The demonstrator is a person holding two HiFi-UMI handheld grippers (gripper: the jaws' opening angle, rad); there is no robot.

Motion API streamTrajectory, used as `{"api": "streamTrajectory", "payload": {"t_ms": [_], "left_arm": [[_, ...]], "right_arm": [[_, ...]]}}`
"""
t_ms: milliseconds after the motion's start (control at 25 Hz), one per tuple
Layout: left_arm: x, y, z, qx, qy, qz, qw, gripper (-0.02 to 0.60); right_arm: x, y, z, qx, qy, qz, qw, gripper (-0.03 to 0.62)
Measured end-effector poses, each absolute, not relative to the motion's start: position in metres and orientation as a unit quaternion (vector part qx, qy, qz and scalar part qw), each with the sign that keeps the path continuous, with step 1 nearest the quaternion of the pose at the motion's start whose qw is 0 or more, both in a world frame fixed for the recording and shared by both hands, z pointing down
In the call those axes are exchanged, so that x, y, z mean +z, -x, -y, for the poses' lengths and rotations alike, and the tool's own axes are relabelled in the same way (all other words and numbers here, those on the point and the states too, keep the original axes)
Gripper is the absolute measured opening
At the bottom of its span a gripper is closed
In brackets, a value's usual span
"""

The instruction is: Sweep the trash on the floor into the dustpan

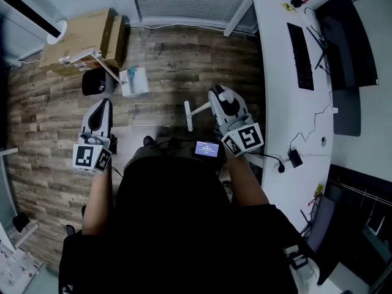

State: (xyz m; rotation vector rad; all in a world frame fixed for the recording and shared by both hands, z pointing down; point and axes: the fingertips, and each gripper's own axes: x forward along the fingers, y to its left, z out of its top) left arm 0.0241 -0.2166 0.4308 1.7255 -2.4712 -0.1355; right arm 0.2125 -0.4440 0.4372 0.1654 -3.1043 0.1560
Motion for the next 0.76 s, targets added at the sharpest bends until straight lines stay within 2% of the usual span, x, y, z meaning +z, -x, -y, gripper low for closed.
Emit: {"api": "streamTrajectory", "payload": {"t_ms": [760], "left_arm": [[0.449,-0.045,0.224,-0.025,-0.582,0.808,0.088,-0.005]], "right_arm": [[0.441,-0.229,0.447,0.064,-0.053,0.997,0.0,0.08]]}}
